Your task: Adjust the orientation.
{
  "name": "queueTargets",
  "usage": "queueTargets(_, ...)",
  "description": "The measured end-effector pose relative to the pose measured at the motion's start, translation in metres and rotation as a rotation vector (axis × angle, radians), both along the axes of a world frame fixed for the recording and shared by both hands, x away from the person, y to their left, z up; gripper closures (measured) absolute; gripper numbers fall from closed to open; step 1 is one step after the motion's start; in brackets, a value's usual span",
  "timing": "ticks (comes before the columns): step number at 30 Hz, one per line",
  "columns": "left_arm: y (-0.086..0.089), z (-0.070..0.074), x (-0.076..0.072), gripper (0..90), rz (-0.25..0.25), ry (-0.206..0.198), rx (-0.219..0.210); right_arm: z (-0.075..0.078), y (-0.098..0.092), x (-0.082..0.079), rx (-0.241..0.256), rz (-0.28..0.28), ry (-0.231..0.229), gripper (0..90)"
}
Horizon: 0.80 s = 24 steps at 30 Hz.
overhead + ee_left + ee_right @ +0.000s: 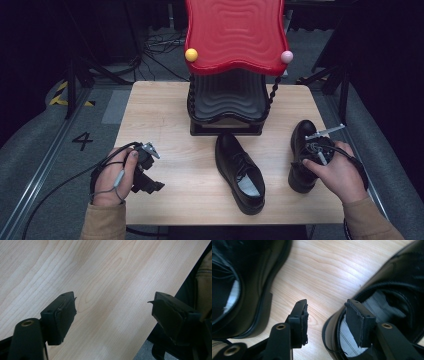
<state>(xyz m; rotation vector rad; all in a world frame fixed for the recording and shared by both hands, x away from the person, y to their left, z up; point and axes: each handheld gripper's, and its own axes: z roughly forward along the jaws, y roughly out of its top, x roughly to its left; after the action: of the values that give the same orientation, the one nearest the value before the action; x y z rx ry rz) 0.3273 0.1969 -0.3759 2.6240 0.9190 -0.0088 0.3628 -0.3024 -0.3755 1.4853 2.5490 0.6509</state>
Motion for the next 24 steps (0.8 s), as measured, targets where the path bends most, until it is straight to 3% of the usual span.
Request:
queueTargets(6,0.000,0.000,0.000,20.1,-0.004,-0.001,-0.003,-0.015,-0.006,0.005,-0.051,-0.031,0.060,52.3)
queueTargets(13,0.000,0.000,0.000,20.1,-0.002,-0.003,-0.002,-0.034,-0.009,0.008,-0.064,-0.025,0.127,54.0)
queueTargets(16,0.000,0.000,0.000,20.2,-0.003,-0.002,-0.002,-0.042,-0.007,0.007,-0.072,-0.009,0.153,58.5)
queueTargets(19,0.000,0.000,0.000,20.2,-0.005,-0.001,-0.002,-0.048,-0.006,0.007,-0.068,0.005,0.190,68.4)
queueTargets(24,0.000,0.000,0.000,20.2,-0.004,-0.003,-0.003,-0.045,-0.003,0.006,-0.064,0.024,0.193,80.1)
